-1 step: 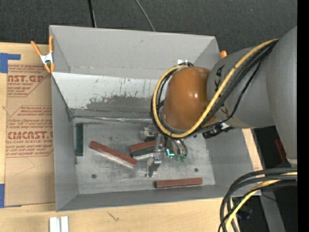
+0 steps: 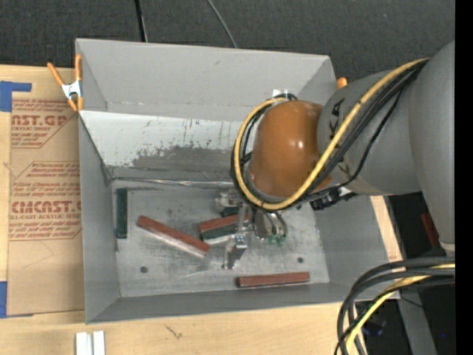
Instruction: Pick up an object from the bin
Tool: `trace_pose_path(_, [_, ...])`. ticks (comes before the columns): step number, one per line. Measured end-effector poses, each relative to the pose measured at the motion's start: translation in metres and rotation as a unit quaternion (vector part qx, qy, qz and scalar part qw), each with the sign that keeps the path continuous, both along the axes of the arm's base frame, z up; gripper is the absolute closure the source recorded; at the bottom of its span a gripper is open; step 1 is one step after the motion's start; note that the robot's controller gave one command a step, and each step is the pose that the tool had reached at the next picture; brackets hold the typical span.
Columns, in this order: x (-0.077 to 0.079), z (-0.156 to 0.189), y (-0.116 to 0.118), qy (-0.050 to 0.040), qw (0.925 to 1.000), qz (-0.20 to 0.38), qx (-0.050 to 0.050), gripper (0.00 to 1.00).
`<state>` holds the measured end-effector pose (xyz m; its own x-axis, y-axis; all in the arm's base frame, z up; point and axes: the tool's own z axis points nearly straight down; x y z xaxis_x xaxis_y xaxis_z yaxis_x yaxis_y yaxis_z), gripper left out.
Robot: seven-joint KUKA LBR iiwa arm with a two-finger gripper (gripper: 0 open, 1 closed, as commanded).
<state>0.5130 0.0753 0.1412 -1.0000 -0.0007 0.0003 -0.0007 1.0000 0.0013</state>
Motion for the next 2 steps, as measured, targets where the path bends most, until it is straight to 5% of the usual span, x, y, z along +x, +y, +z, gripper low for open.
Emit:
trace_pose_path(1, [0.0128, -0.0684, 0.0000, 0.0060, 0.9998, -0.017, 0.000, 1.00])
trace_pose_path(2, [0.0128, -0.0684, 0.0000, 0.0059, 0.9998, -0.017, 0.000, 1.00])
